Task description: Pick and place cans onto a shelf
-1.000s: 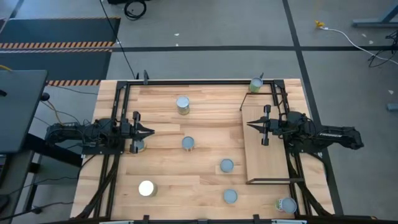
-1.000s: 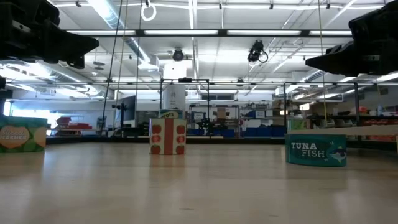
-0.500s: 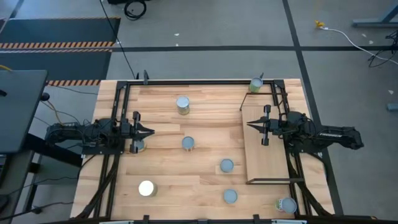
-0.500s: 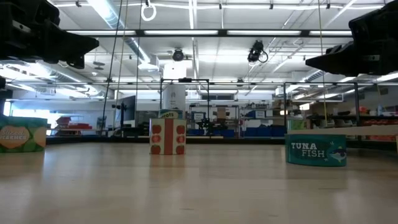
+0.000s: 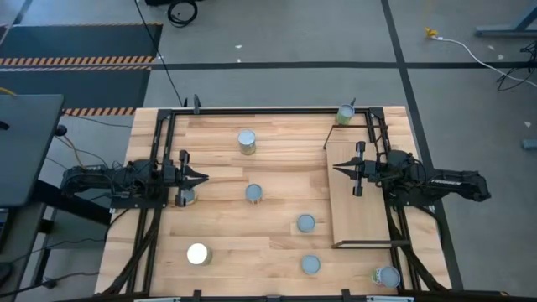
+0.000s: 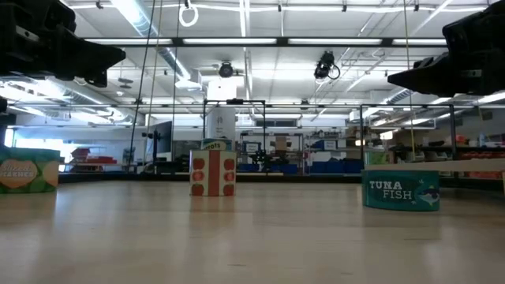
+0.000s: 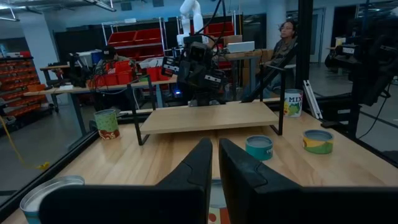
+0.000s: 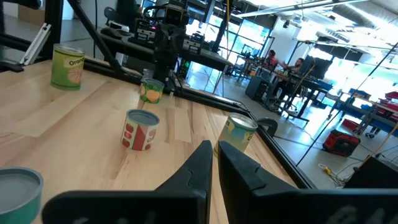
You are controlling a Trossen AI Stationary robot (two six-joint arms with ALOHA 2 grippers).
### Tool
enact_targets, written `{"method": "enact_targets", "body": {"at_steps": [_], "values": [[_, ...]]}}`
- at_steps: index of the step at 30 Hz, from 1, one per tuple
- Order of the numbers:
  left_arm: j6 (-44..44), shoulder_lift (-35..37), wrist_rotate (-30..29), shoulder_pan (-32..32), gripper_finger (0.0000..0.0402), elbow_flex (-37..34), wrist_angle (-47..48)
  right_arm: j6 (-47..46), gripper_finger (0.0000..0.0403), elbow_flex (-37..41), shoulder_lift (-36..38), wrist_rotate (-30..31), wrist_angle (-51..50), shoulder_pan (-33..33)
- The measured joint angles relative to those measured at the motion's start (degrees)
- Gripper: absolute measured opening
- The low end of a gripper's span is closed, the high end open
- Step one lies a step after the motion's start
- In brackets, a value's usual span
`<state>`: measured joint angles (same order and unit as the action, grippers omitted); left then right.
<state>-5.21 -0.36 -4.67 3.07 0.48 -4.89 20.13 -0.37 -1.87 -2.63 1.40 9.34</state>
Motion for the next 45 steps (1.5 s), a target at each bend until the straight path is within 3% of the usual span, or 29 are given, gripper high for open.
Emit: {"method": "enact_targets", "body": {"at_steps": [16,22,29,37,45], "values": [[1.11,0.01,0.00,0.02,0.0036,0.01,0.00,0.01,0.0034,0.01,0.02,0.00,-0.01,0.02],[23.39,-0.01,-0.30,-0.02,0.0036,0.01,-0.80,0.00,0.0034,0.01,0.01,0.00,-0.01,0.01],[39.25,-0.74,-8.17,-0.13,0.0036,2.06,-0.67,-0.01,0.0034,0.00,0.00,0.00,0.07,0.00],[37.73,-2.32,-8.33,-0.11,0.0036,2.77,-0.48,0.02,0.0034,-0.01,0.00,0.07,0.26,0.00],[31.97,-2.32,-9.19,-0.10,0.0036,2.80,0.54,3.83,0.0034,0.01,0.00,9.45,5.37,0.33]]}}
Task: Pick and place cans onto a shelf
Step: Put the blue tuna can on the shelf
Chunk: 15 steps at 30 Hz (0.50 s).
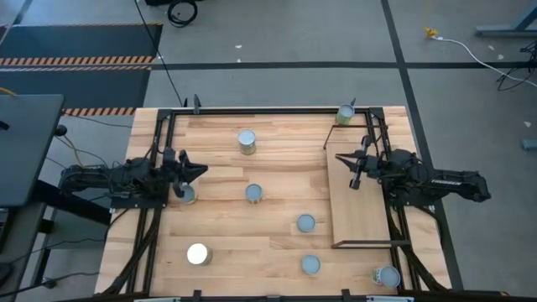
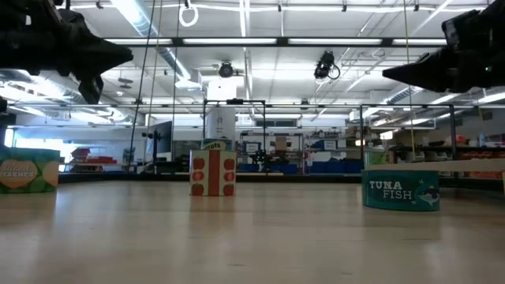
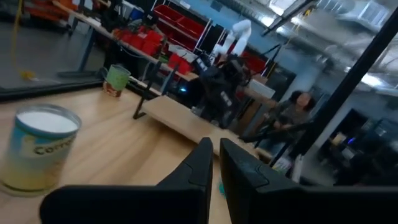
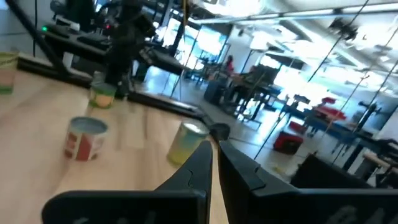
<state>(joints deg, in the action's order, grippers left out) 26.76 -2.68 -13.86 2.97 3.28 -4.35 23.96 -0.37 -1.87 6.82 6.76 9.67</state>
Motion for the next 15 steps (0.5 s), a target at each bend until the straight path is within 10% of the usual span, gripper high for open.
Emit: {"method": "enact_targets", "body": {"at_steps": [8,15], "values": [[-6.41,0.00,-2.99,0.01,0.0036,0.01,2.43,-10.60,0.0034,-0.02,0.00,-4.37,8.35,-0.05],[-2.06,0.02,-6.52,-0.01,0.0036,0.05,-0.22,-40.10,0.0034,-2.23,-1.36,6.97,10.62,-0.44]]}}
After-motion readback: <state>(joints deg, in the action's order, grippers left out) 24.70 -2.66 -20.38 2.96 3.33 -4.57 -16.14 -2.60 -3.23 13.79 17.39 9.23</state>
